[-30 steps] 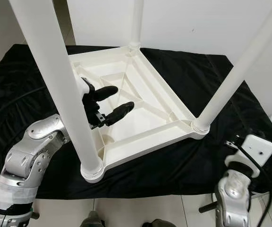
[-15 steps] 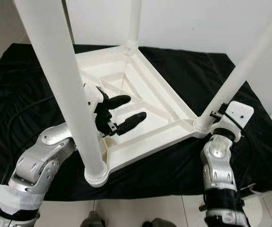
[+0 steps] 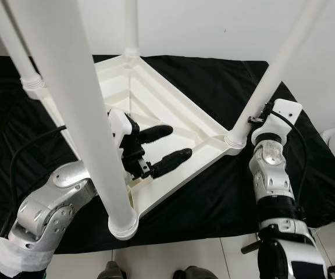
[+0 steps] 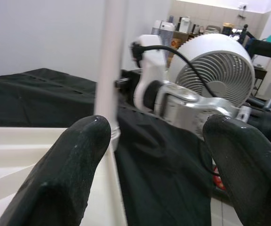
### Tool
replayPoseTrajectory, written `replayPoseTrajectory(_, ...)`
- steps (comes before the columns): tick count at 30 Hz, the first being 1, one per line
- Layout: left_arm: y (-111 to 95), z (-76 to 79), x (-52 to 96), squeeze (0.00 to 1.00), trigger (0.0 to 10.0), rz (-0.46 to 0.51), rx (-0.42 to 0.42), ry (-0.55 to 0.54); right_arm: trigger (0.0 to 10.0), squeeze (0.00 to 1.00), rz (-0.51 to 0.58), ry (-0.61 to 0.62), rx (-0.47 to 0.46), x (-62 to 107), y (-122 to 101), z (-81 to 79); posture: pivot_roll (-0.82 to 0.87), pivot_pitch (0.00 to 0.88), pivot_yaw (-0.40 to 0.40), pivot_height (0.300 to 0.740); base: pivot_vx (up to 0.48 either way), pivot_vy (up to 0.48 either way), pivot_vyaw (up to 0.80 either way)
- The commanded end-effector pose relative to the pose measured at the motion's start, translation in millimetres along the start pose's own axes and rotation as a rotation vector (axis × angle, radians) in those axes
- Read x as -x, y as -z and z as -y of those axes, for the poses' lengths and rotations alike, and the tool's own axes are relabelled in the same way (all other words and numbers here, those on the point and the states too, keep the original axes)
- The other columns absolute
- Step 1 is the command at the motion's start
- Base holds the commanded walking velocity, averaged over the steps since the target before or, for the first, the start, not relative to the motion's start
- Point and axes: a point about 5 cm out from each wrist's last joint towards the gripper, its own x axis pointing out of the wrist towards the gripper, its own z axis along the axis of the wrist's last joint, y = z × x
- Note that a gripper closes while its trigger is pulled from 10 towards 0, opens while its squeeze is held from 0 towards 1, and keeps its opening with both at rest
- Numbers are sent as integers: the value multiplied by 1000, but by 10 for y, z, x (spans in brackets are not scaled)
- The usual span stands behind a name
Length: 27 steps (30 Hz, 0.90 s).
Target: Building children table
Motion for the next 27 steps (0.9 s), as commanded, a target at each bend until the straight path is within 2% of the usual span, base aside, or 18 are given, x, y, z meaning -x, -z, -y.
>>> replayPoseTrajectory(1, -21, 81, -4, 0, 10000, 6, 7, 48, 10000, 0, -24, -40, 7, -25, 49, -55, 103, 80, -56, 740, 0, 0, 0)
replayPoseTrajectory(4, -24, 81, -11, 0, 10000, 9, 7, 45, 10000, 0, -29, -54, -2, -56, 46, -64, 105, 81, -55, 740, 0, 0, 0)
replayPoseTrajectory(6, -31, 88, -30, 0, 10000, 14, 11, 46, 10000, 0, -25, -47, -6, -166, 10, -21, 104, 85, -48, 740, 0, 0, 0)
replayPoseTrajectory(8, -31, 88, -30, 0, 10000, 14, 11, 46, 10000, 0, -25, -47, -6, -166, 10, -21, 104, 85, -48, 740, 0, 0, 0)
replayPoseTrajectory(10, -40, 87, -31, 0, 10000, 13, 20, 50, 10000, 0, -14, -98, -53, -259, -55, -56, 97, 89, -36, 740, 0, 0, 0)
replayPoseTrajectory(12, -40, 87, -31, 0, 10000, 13, 20, 50, 10000, 0, -14, -98, -53, -259, -55, -56, 97, 89, -36, 740, 0, 0, 0)
replayPoseTrajectory(14, -50, 96, -34, 0, 10000, 6, 32, 76, 10000, 0, -19, -215, -74, -305, -112, -219, 91, 91, -29, 740, 0, 0, 0)
replayPoseTrajectory(17, -56, 102, -36, 0, 10000, 3, 34, 86, 10000, 0, -24, -271, -64, -312, -124, -296, 88, 93, -20, 740, 0, 0, 0)
replayPoseTrajectory(19, -65, 106, -45, 0, 10000, 2, 41, 104, 10000, 0, -41, -440, -42, -287, -132, -512, 77, 94, -10, 740, 0, 0, 0)
replayPoseTrajectory(22, -68, 106, -48, 0, 10000, 2, 43, 108, 10000, 0, -44, -489, -31, -276, -135, -573, 77, 94, -10, 740, 0, 0, 0)
replayPoseTrajectory(24, -76, 90, -61, 0, 10000, 4, 46, 116, 10000, 0, -31, -542, 6, -264, -161, -673, 68, 93, -2, 740, 0, 0, 0)
replayPoseTrajectory(27, -62, 67, -78, 0, 10000, 4, 50, 123, 10000, 0, -24, -543, 17, -266, -183, -737, 58, 93, 9, 740, 0, 0, 0)
